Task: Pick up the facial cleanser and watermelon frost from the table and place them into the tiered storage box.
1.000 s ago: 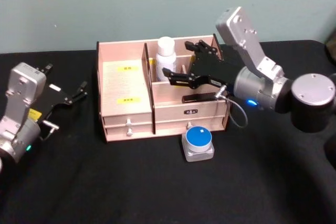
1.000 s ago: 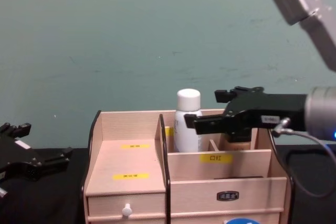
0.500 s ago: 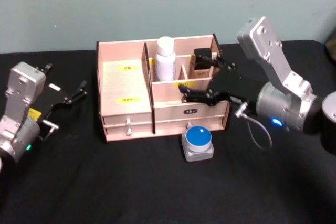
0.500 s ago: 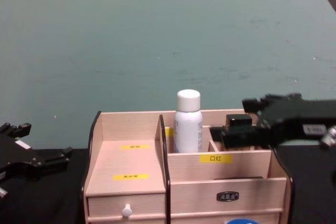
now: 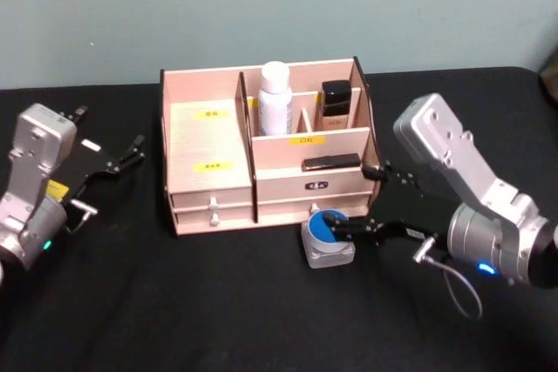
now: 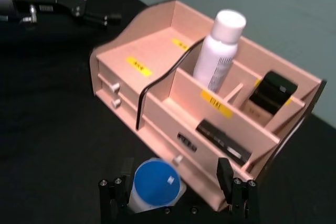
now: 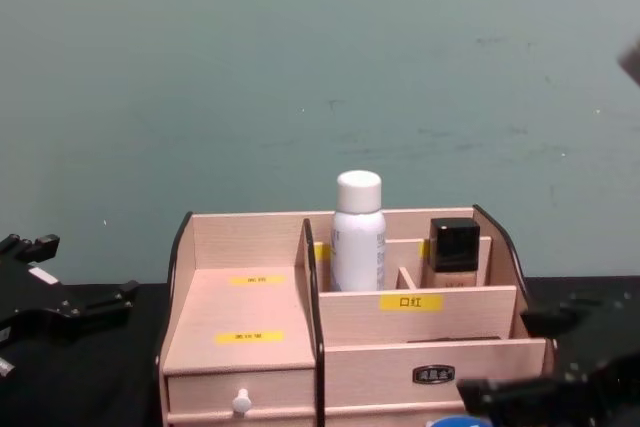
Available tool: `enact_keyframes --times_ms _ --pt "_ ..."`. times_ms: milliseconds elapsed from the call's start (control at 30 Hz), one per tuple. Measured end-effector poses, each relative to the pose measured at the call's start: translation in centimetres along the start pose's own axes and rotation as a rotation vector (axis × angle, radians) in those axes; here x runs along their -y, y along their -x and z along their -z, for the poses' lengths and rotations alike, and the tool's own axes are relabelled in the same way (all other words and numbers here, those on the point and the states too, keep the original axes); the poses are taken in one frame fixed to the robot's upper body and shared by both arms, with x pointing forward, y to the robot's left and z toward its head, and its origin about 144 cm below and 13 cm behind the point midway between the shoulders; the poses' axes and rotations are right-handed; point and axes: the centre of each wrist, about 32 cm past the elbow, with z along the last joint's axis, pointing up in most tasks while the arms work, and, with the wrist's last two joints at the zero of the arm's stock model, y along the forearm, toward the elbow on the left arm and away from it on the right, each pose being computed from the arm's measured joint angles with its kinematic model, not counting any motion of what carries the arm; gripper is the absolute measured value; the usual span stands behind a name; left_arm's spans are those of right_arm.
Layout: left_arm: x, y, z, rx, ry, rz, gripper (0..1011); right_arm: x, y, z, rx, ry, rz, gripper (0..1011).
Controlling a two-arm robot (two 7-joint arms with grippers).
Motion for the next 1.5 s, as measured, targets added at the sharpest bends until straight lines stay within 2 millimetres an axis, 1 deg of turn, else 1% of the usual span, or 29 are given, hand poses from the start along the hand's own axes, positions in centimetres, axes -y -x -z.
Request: enact_keyframes --times_ms 267,467,1100,1500 --pt "0.0 0.0 0.0 0.0 0.0 0.0 1010 0.3 0.8 0.7 -0.047 0.044 -0.01 1003" --pt "0.0 0.0 0.0 0.0 0.0 0.0 1010 0.2 1.1 1.1 -0.077 0.071 -0.017 1003" --pt "0.0 0.0 0.0 0.0 0.0 0.0 1009 -1.2 1.1 2.2 -0.108 0.108 -0.026 1003" --pt "0.0 0.0 0.0 0.0 0.0 0.0 1010 -2.1 1.0 2.4 -0.096 0.103 -0.046 1003"
